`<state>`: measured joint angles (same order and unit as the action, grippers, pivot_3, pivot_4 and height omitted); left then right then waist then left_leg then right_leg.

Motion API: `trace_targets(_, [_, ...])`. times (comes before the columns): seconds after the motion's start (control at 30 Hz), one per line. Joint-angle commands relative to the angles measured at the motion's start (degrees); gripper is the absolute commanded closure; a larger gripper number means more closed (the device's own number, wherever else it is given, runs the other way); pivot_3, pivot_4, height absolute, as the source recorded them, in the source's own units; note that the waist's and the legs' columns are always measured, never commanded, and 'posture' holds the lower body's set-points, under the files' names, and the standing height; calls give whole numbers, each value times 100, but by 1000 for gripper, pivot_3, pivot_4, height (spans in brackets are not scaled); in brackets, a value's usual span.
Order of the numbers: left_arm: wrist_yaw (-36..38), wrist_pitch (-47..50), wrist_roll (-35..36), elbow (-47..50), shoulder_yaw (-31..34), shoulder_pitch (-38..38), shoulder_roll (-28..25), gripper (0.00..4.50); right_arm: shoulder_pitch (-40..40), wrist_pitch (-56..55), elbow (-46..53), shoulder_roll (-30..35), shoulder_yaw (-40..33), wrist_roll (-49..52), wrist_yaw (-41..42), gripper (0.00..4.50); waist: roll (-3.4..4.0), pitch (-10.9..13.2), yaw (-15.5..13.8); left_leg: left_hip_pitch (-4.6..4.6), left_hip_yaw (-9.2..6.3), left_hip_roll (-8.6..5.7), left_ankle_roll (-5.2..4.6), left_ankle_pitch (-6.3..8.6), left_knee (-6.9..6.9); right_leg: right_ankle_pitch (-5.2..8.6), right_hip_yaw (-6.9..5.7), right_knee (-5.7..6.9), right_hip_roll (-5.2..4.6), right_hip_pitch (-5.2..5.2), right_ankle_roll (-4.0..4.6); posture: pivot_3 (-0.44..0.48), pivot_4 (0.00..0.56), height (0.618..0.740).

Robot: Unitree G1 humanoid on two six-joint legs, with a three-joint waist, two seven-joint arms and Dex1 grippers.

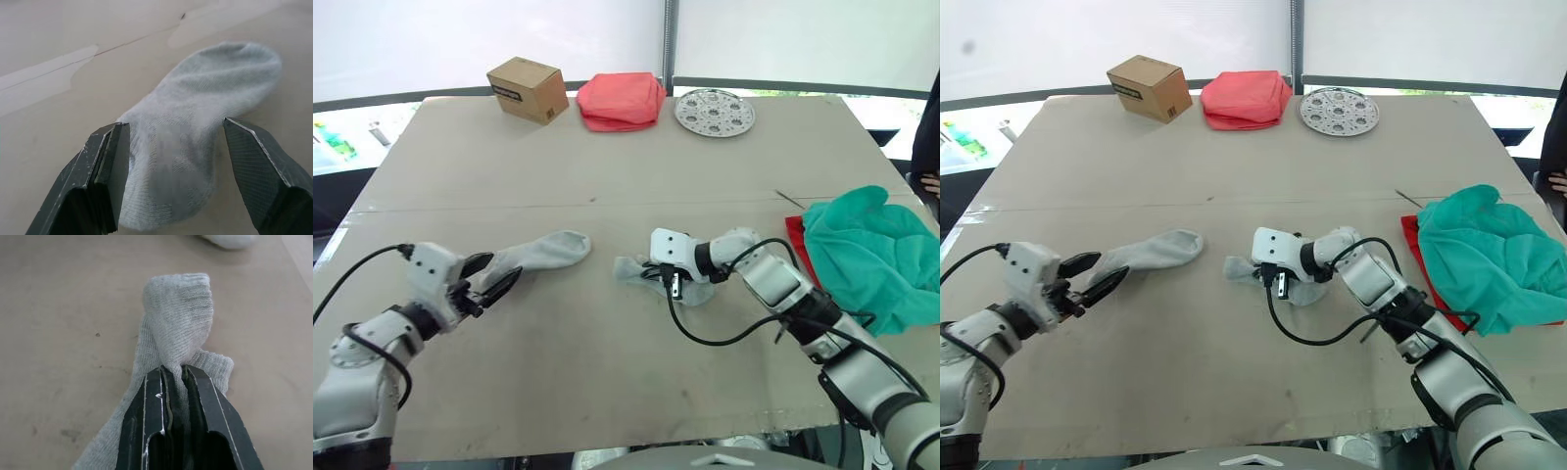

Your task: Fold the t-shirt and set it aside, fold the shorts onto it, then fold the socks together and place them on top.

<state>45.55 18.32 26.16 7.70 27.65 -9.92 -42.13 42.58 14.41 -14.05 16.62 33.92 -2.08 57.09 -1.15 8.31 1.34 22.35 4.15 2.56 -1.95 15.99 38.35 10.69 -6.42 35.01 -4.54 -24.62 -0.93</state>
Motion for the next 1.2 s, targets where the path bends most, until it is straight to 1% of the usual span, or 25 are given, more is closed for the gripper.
trace_targets(0.03, [458, 89, 182, 341, 375, -392, -338, 705, 258, -388, -341, -408, 24, 6, 198, 4500, -1, 0, 38, 0, 2, 7, 5, -2, 0, 0, 1, 1, 5, -1, 1, 0, 150, 740])
trace_targets(0.1, [550, 308, 327, 525, 488, -596, -437, 66, 344, -450, -491, -603, -50, 50, 268, 3778, 5, 4, 56, 0, 4, 11, 10, -5, -1, -4, 2, 0, 6, -2, 8, 0, 150, 740])
trace_targets(0.13, [613, 538, 503, 693, 544, -700, -482, 0, 351, -459, -468, -631, -54, 86, 390, 3628, 5, 4, 55, 1, 4, 12, 10, -5, -1, -6, 2, 0, 6, -3, 11, 0, 150, 740])
trace_targets(0.2, [715, 1113, 1087, 1165, 665, -855, -514, 0, 323, -374, -342, -630, -145, 127, 468, 2698, 3, 3, 34, 6, 0, 12, 11, -5, 0, -7, 1, -1, 4, -3, 13, 0, 150, 740])
trace_targets(0.27, [668, 1812, 1851, 1707, 700, -923, -538, 0, 261, -127, -27, -488, -385, 254, 501, 1921, 3, 5, -8, 7, -2, 10, 12, -5, 2, -7, 1, -4, -3, -5, 13, 0, 150, 740])
trace_targets(0.3, [574, 2097, 2136, 1903, 691, -905, -547, 0, 212, 24, 182, -394, -502, 363, 567, 1921, 3, 5, -54, 9, -3, 8, 12, -5, 4, -7, 1, -5, -8, -7, 13, 0, 150, 740])
trace_targets(0.37, [192, 2717, 2840, 2262, 567, -726, -530, 0, 13, 740, 842, -179, -870, 797, 651, 1921, 5, 5, -89, 11, -9, -1, 12, -5, 6, -8, -1, -4, -17, -5, 15, 0, 150, 740])
trace_targets(0.4, [-122, 2950, 2979, 2361, 394, -552, -461, 0, -122, 1157, 1202, -87, -1100, 1000, 564, 1921, 6, 6, -93, 10, -10, -3, 13, -6, 6, -10, 0, -4, -17, -5, 18, 0, 150, 740])
trace_targets(0.5, [-1110, 3407, 3090, 2337, -130, 21, -56, 0, -621, 2173, 2119, 181, -1657, 1308, 87, 1921, 14, 6, -137, 4, -19, -10, 14, -7, 4, -13, -2, 1, -13, 9, 22, 0, 150, 740])
trace_targets(0.57, [-1521, 3461, 2743, 2269, -563, 285, 147, 0, -1052, 2673, 2626, 416, -1917, 1313, -267, 1921, 5, 0, -141, 3, -17, -13, 14, -7, 2, -13, -1, 2, -9, 9, 22, 0, 150, 740])
trace_targets(0.63, [-1798, 3401, 2345, 2157, -979, 475, 320, 0, -1409, 3178, 2940, 443, -2207, 1321, -763, 1921, -17, -13, -124, 3, -15, -23, 14, -7, 2, -13, 1, 4, -6, 9, 23, 0, 150, 740])
trace_targets(0.7, [-1825, 3312, 2134, 2121, -1337, 601, 416, 508, -1619, 3446, 3004, 423, -2291, 1215, -1172, 1894, -18, -13, -104, 1, -8, -26, 14, -7, 1, -13, 6, 4, -2, 7, 23, 0, 150, 740])
trace_targets(0.73, [-1919, 3229, 1884, 2039, -1602, 722, 492, 767, -1723, 3392, 2951, 408, -2204, 1133, -1298, 1894, -16, -13, -96, 0, -7, -28, 14, -8, 1, -13, 7, 3, 0, 6, 22, 0, 150, 740])
trace_targets(0.77, [-2058, 3154, 1627, 1930, -1847, 846, 594, 1321, -1796, 3355, 2856, 328, -2150, 1067, -1481, 1894, -16, -13, -91, -3, -5, -28, 14, -8, 1, -12, 9, 3, 3, 7, 22, 0, 150, 740])
trace_targets(0.8, [-2151, 2947, 1174, 1808, -2241, 953, 626, 1754, -1847, 3238, 2659, 273, -2025, 904, -1694, 1894, -17, -13, -90, -5, -4, -28, 14, -7, 0, -11, 11, 3, 5, 7, 20, 0, 150, 740])
trace_targets(0.87, [-2323, 2642, 469, 1601, -2777, 1068, 665, 2831, -1901, 2948, 2378, 275, -1738, 573, -1961, 1894, -19, -15, -81, -14, 0, -27, 12, -7, -2, -3, 18, 3, 9, 12, 7, 0, 150, 740])
trace_targets(0.93, [-2560, 2573, 81, 1482, -3011, 1061, 774, 3842, -1975, 2744, 2286, 367, -1479, 276, -2149, 1894, -14, -17, -84, -24, 4, -29, 11, -6, -2, -1, 25, 3, 9, 19, 8, 0, 150, 740])
trace_targets(0.97, [-2537, 2442, -166, 1490, -3153, 973, 674, 4215, -2021, 2683, 2304, 463, -1382, 127, -2230, 1894, -10, -20, -88, -39, 8, -28, -4, 3, -4, 0, 29, 2, 8, 33, 8, 0, 150, 740])
trace_targets(1.0, [-2480, 2338, -333, 1506, -3235, 903, 597, 4445, -2048, 2658, 2325, 522, -1334, 46, -2285, 1894, -7, -26, -87, -56, 6, -25, -11, 8, -4, 13, 27, 0, 6, 50, 20, 0, 150, 740])
trace_targets(1.03, [-2465, 2271, -433, 1530, -3234, 797, 563, 4445, -2093, 2662, 2367, 584, -1333, -14, -2356, 1894, -5, -36, -88, -60, 4, -18, -13, 8, -4, 16, 26, -2, 4, 55, 22, 0, 150, 740])
trace_targets(1.13, [-2442, 2184, -417, 1671, -2858, 337, 550, 4445, -2297, 2694, 2639, 834, -1467, -65, -2420, 1894, -1, -52, -86, -61, 4, -6, -14, 10, -4, 17, 24, -3, -1, 55, 23, 0, 150, 740])
trace_targets(1.2, [-2355, 2036, -330, 1716, -2651, 196, 626, 4445, -2391, 2635, 2770, 824, -1587, 88, -2402, 1894, 6, -57, -89, -60, 4, -4, -16, 12, -4, 18, 24, -6, -4, 54, 23, 0, 150, 740])
